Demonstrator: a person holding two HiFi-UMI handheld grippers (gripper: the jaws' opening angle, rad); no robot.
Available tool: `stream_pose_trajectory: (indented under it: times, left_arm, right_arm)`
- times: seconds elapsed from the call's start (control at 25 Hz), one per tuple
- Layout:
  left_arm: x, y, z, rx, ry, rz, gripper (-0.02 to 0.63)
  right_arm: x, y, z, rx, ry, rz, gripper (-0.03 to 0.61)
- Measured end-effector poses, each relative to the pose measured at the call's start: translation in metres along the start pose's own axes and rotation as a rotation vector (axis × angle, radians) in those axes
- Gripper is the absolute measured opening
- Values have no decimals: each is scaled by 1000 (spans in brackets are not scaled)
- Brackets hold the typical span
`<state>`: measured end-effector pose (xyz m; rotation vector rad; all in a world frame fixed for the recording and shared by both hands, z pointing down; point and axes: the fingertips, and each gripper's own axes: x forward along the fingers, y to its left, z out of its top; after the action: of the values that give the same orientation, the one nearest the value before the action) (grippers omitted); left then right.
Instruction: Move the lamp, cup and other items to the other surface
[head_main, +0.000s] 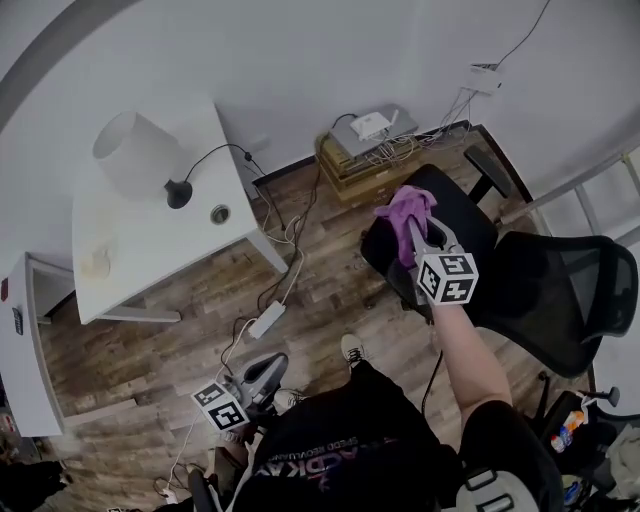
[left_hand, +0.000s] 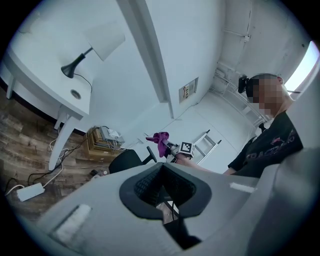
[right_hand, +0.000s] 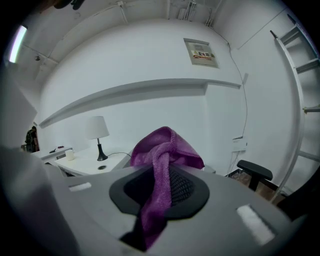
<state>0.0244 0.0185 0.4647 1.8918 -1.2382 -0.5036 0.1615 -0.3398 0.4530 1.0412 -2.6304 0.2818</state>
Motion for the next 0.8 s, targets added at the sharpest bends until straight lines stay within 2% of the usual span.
stream_pose_trajectory:
  times: [0.16,0.4,0.56,0.8]
  left_arm:
    - [38,-1,-4,-15,36,-10,0]
    - [82,-1,-21,-62,96,6,0]
    - [107,3,-29,-98,117,20,0]
    - [126,3,-42,-132,156,55,0]
  right_arm:
    - [-4,-70,-22,23,38,-91,58]
    - [-12,-166,-85,52,154,-201,58]
    - [-7,-200,-126,84,225,-226,58]
    - [7,-227,-188,130,333,-221,58]
